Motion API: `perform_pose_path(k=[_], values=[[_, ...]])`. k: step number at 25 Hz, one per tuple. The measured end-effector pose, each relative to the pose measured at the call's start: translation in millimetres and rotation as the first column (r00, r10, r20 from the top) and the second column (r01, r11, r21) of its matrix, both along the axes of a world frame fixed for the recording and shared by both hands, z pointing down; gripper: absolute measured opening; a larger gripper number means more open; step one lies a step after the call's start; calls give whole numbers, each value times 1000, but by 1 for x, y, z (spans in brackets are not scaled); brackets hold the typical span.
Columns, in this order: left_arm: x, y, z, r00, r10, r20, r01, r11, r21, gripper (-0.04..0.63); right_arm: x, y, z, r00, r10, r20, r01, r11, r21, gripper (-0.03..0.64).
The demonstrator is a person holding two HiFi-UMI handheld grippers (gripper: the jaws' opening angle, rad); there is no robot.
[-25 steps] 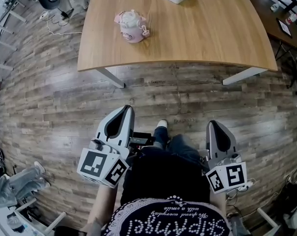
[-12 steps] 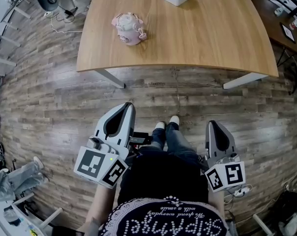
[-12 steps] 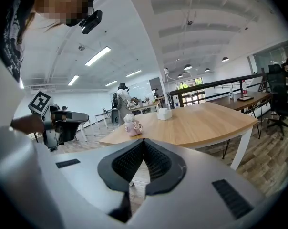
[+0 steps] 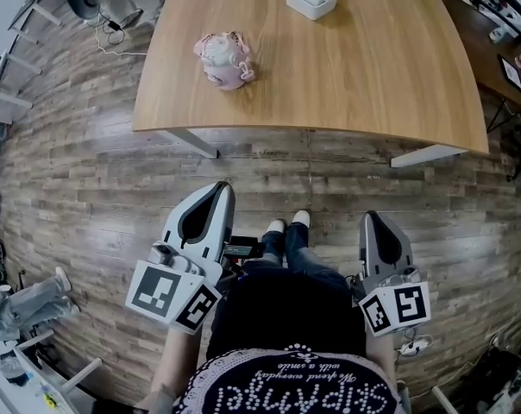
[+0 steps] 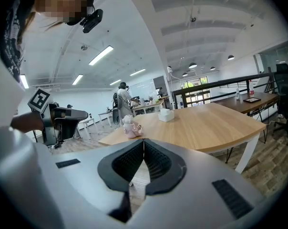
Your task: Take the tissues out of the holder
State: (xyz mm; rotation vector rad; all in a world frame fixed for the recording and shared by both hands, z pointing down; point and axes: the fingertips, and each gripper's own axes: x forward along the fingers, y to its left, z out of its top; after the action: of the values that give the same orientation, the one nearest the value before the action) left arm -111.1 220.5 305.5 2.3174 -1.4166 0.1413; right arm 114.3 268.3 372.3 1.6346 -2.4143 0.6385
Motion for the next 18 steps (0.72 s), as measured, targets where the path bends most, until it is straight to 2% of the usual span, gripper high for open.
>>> perform_pose_path(k=[11, 18], values=[[-3, -13, 2, 999, -27, 31, 27, 1000, 4, 5, -4, -22, -5, 999, -47, 2, 47, 999, 25, 11], [8, -23, 1, 1000, -8, 30, 8, 1000, 14, 5, 3, -31, -7, 999, -41, 7, 40, 998, 47, 12]])
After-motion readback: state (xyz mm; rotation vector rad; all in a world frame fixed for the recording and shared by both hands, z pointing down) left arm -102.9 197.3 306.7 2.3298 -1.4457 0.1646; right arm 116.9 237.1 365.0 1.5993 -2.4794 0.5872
